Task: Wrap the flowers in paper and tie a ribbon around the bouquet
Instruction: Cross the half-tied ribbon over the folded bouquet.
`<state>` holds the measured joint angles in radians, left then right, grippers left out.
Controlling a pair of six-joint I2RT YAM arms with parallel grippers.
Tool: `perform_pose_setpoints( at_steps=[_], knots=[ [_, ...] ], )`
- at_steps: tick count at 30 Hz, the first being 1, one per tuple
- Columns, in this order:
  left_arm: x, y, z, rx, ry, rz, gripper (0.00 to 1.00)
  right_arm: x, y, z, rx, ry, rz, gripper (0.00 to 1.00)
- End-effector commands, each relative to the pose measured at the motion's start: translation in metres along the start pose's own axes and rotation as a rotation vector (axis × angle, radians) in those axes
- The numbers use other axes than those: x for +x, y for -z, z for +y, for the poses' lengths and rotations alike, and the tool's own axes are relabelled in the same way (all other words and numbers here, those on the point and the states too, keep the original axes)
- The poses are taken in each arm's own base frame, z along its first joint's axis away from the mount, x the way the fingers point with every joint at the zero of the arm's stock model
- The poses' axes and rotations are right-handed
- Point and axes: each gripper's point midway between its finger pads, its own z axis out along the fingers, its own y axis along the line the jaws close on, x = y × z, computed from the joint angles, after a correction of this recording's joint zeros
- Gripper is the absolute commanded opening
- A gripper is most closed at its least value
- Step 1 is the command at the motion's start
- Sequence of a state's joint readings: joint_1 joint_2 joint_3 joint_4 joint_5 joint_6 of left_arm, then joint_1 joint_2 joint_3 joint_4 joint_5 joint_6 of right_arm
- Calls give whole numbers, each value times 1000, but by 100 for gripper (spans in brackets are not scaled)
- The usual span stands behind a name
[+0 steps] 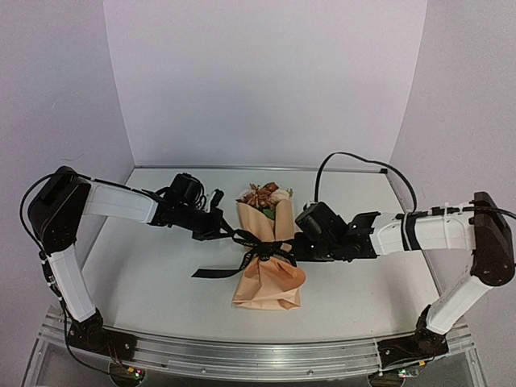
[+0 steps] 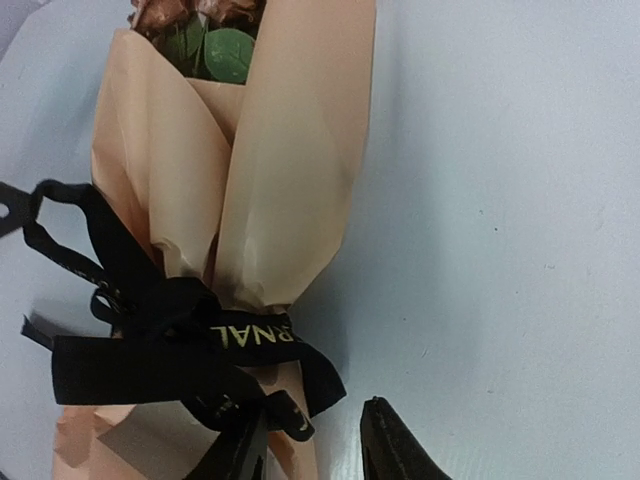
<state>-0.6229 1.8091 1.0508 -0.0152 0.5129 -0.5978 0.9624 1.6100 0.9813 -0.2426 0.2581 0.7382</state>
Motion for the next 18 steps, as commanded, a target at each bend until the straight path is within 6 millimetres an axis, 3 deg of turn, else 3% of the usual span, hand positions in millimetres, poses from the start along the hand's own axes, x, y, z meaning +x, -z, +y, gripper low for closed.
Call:
perform_pose_setpoints(
  at_steps=[1, 7, 15, 18],
  knots=[
    [-9, 4, -26, 79, -78, -25, 0, -28, 29, 20, -101, -166, -39, 41],
    [-7, 2, -30, 93, -85, -18, 0, -26, 38, 34, -141, -330, -5, 47],
    [-8, 2, -33, 103, -91, -21, 0, -31, 52, 65, -211, -420, -17, 54],
    [-7, 3, -33, 103, -92, -22, 0, -30, 51, 68, -217, -470, -16, 57]
  ],
)
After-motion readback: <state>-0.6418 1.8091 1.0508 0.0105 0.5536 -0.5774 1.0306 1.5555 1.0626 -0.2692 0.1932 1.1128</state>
